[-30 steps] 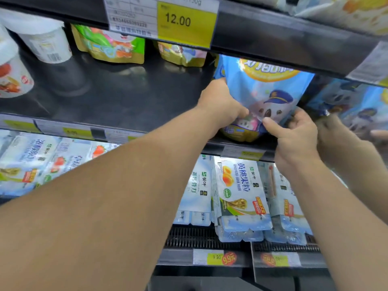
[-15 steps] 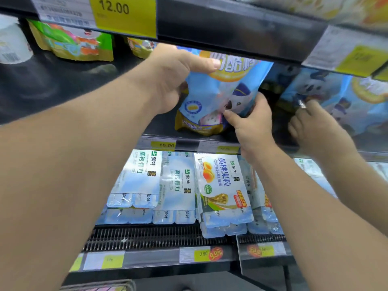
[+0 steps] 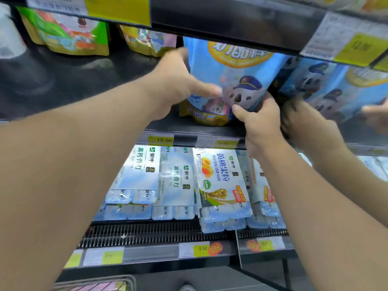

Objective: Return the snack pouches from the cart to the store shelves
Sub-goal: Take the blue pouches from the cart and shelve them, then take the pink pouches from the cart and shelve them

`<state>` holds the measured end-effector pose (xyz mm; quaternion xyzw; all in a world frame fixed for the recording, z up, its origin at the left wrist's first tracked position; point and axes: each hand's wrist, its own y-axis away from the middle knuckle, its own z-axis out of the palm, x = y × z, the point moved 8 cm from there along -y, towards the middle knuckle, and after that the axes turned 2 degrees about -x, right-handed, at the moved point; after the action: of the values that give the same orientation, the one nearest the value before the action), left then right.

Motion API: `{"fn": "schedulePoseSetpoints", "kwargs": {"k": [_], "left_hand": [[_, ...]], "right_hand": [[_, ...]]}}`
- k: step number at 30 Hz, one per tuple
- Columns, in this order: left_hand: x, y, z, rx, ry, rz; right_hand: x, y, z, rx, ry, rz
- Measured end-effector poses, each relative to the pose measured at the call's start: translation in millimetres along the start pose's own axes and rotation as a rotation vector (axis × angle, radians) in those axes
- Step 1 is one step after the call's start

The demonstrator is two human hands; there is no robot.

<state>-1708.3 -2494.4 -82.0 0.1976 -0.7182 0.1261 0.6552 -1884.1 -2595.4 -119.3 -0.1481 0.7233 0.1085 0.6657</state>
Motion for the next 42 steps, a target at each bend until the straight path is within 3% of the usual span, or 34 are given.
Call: {"fn": "schedulePoseSetpoints", "kwargs": {"k": [2,5,12,20,26,29,36,42], "left_hand": [[-19,4,4,-0.042,-0.203,-0.051],[-29,3,-3,0.054,-0.493,-0.047],[-30,5,-1,0.098,-0.617,0.002],[-28,30,-10,0.096,-0.580,-0.063],[-43,142,-77,0.306,-0.131,-0.216],[-52,217,-117,0.377,-0.016,-0.335],[-60,388,-205,0.509,0.090,-0.555],[-87,521,-239,0.791,0.226,-0.656]], "right_hand": [[2,1,-1,0.014,-0.013,0.003],[3,2,0,0.039,-0.008,-0.003],[7,-1,-1,0.033,0.043,0.002],[5,19,-3,0.149,0.095,0.037],[-8,104,11,0.232,0.126,0.153],[-26,150,47,0.055,0.148,0.181],[-64,274,175,-0.590,0.291,0.239],[-77,402,261,-1.150,0.480,0.190]]}}
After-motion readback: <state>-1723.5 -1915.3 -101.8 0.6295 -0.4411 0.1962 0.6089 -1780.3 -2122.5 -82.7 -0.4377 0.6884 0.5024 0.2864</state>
